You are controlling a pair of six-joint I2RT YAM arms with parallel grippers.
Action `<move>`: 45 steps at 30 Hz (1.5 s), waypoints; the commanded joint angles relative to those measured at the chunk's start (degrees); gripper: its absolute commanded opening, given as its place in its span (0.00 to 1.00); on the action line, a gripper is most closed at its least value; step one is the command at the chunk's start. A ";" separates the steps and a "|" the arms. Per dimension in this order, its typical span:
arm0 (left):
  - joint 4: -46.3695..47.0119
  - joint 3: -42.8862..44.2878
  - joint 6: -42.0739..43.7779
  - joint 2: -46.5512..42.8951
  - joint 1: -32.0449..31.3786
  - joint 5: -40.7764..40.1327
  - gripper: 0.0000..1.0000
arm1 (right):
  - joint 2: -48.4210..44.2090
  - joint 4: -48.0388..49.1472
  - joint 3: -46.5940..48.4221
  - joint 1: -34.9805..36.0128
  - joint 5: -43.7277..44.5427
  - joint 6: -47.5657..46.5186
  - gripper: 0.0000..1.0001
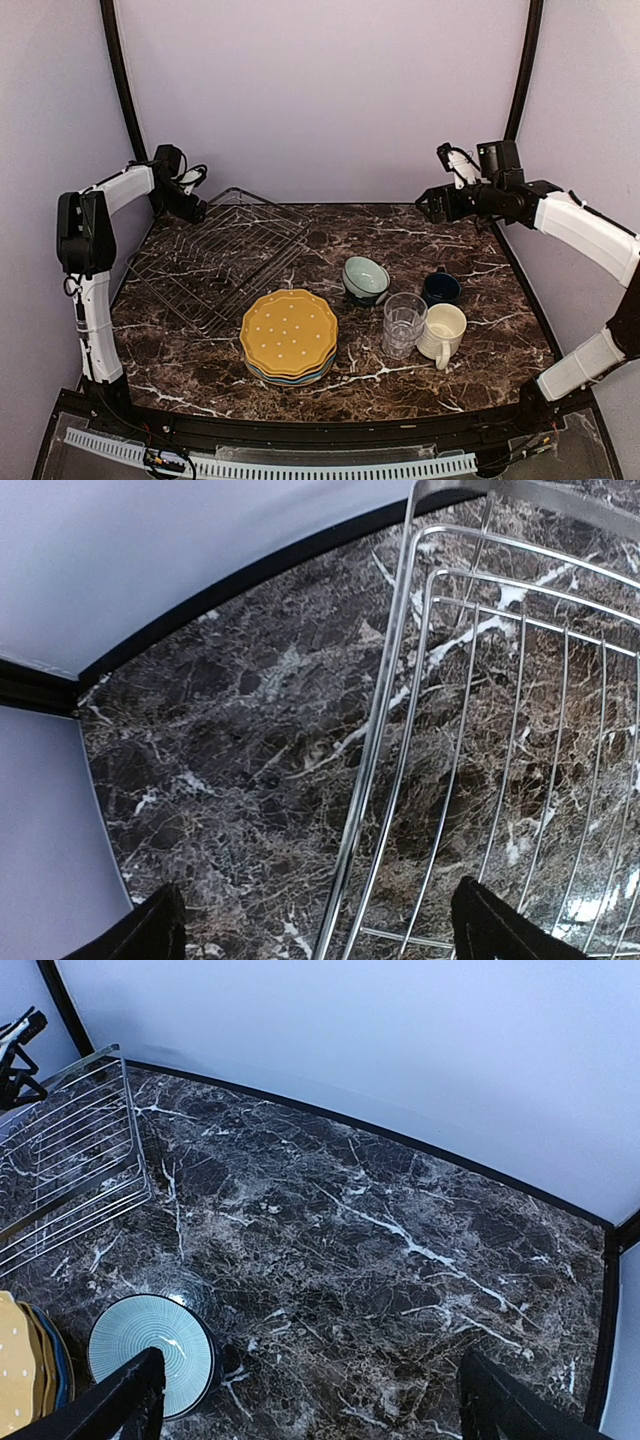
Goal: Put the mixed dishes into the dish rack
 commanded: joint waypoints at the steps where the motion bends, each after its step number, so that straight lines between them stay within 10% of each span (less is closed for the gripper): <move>1: -3.12 2.09 1.05 2.00 0.55 3.52 0.85 | 0.96 0.11 1.29 0.45 -0.28 0.99 0.99; 11: -3.94 -0.69 -5.25 1.03 0.55 1.88 0.38 | 1.85 0.96 -0.10 0.53 -2.33 8.61 0.99; 33: 5.65 -37.00 -22.58 -26.55 0.55 -4.62 0.04 | 3.83 -6.99 1.22 0.84 -3.38 10.15 0.99; 38: 5.43 -37.80 -21.48 -27.88 0.55 -7.61 0.07 | 3.73 -15.95 3.98 2.10 -7.05 7.37 0.99; 45: 4.85 -34.99 -21.60 -27.87 0.57 -8.16 0.70 | 3.97 -35.22 10.15 10.24 -4.44 6.79 0.95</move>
